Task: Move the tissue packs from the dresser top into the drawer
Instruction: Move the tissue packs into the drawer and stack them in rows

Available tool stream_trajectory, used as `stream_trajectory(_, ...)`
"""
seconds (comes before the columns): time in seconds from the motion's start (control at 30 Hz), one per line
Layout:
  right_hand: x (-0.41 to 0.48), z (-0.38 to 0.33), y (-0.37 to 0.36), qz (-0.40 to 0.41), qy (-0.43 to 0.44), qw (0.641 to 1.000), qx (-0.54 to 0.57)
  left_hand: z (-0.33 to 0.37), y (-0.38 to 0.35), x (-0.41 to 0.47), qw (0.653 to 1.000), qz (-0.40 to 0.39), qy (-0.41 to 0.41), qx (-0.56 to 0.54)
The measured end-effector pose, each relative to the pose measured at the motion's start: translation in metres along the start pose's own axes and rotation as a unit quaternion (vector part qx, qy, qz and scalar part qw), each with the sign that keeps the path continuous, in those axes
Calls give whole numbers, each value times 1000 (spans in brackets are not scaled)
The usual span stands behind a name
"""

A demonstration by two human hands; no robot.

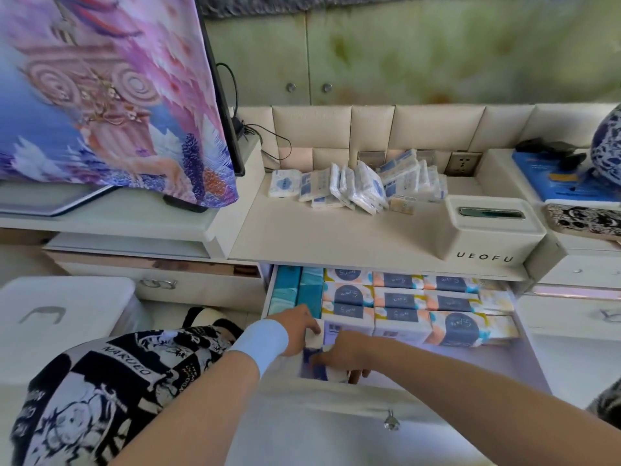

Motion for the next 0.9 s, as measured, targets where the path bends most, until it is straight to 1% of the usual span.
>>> stream_trajectory(0.07,7,2,-8,-27,-11,993,118,0,0,-1,1000,0,0,2)
stream_trajectory(0.13,13,5,-12,-29,-23,986,163,1,-1,-1,1000,-1,-2,6)
stream_trajectory(0.37,20,11,-18,-27,-49,983,173,-3,-14,4,1000,4,-9,-1)
stream_trajectory(0.5,22,11,-17,-47,-45,986,154,-1,-15,4,1000,10,-5,5)
stream_trajectory(0.63,29,8,-8,-20,-34,985,170,-1,-12,5,1000,2,2,5)
stream_trajectory(0.67,30,8,-8,-21,-35,986,163,-1,-11,5,1000,0,2,5)
stream_trajectory(0.7,31,9,-5,-22,-23,993,111,-1,-10,6,1000,0,2,7)
stream_trajectory(0.73,32,9,1,-10,2,1000,20,-2,-8,6,1000,1,2,10)
stream_trajectory(0.77,32,7,9,19,29,996,-79,-2,-5,6,1000,5,1,10)
stream_trajectory(0.8,30,4,19,64,60,984,-156,-2,-1,6,1000,9,0,4)
stream_trajectory(0.87,27,-4,44,145,100,966,-188,-1,13,7,999,23,-1,-29)
stream_trajectory(0.9,26,-8,58,169,108,961,-188,0,24,9,998,34,-2,-53)
Point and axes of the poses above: each hand's wrist, its own x-axis towards the middle knuckle, its own y-axis out of the back of the hand, z = x × y, the point moved 1 cm from there along x, towards the middle knuckle, and after that the axes turned 13 degrees about y, right-handed, at the moved point
